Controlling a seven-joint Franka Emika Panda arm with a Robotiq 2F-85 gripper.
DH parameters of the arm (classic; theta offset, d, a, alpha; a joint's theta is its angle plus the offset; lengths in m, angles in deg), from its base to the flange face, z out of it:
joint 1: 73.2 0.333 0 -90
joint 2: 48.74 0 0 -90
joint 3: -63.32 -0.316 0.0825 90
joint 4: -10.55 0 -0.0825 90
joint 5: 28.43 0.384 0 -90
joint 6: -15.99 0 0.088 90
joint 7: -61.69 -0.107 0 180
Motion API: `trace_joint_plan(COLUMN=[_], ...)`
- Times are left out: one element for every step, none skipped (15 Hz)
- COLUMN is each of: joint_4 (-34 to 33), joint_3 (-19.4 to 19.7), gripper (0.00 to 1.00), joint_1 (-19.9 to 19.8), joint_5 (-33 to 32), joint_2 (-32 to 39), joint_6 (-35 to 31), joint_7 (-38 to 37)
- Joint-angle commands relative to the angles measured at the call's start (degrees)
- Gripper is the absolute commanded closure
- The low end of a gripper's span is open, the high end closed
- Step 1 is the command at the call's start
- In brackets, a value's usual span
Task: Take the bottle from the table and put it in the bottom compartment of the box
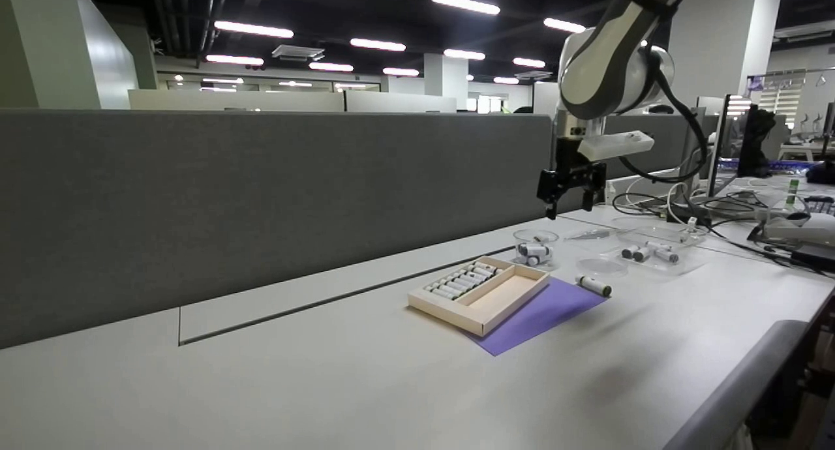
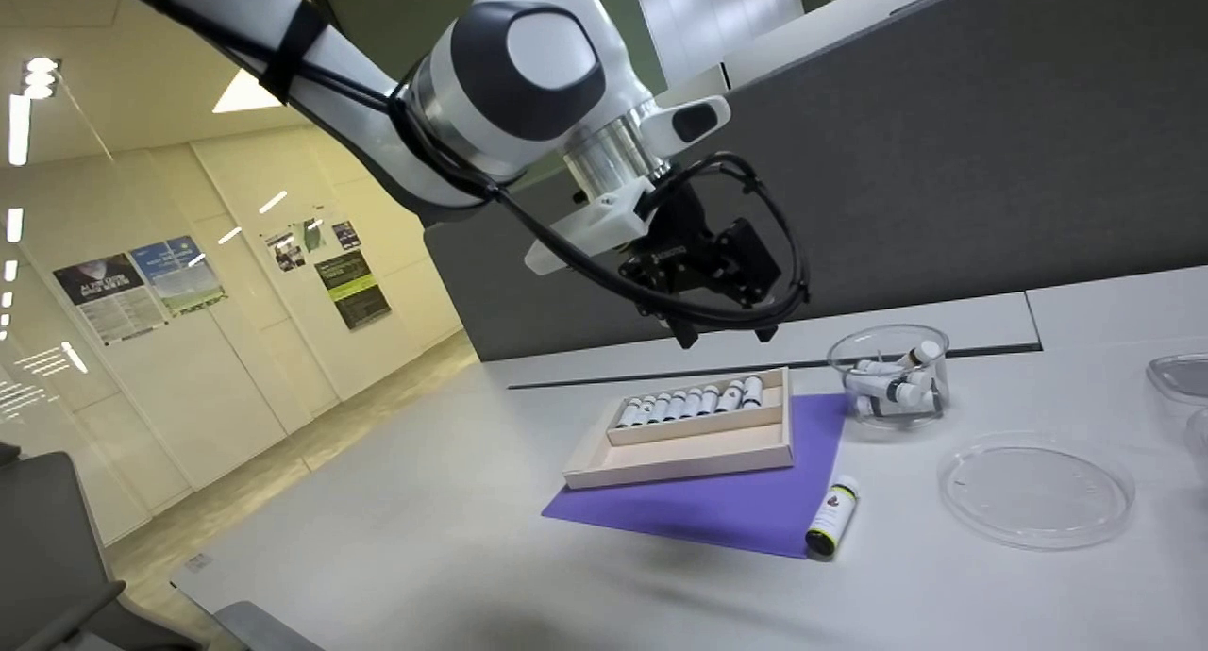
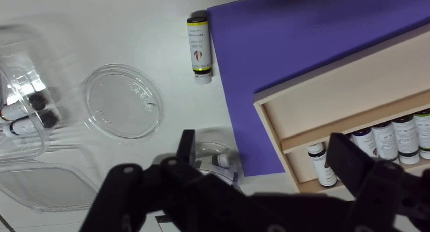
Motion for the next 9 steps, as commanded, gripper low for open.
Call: trace_joint_plan(joint_4=[-0.26, -0.32, -0.34, -0.35, -0.36, -0.62, -1.13, -1.63, -2.06], joint_3=[-0.17, -0.25, -0.28, -0.29, -0.28, 0.27, 0.78, 0.84, 1.12], gripper=[0.00, 0.00, 0.00, 0.00, 0.00, 0.00, 0.00, 0.00, 0.00], joint_1=[0.28, 0.57, 0.75, 0.81, 0.79, 0.91, 0.89, 0.47, 0.12], joint_5=[0.05, 0.04, 0.03, 0.03, 0.03, -0.64, -0.98, -0.23, 0.16], joint_2=[-0.03, -0.04, -0.04, -0.04, -0.04, 0.96, 2.24, 3.50, 4.87], joint_6=[0.32, 0.37, 0.40, 0.41, 0.42, -0.26, -0.80, -0.61, -1.25], joint_7=[-0.16, -0.42, -0.58, -0.66, -0.68, -1.70, -2.63, -2.27, -2.25])
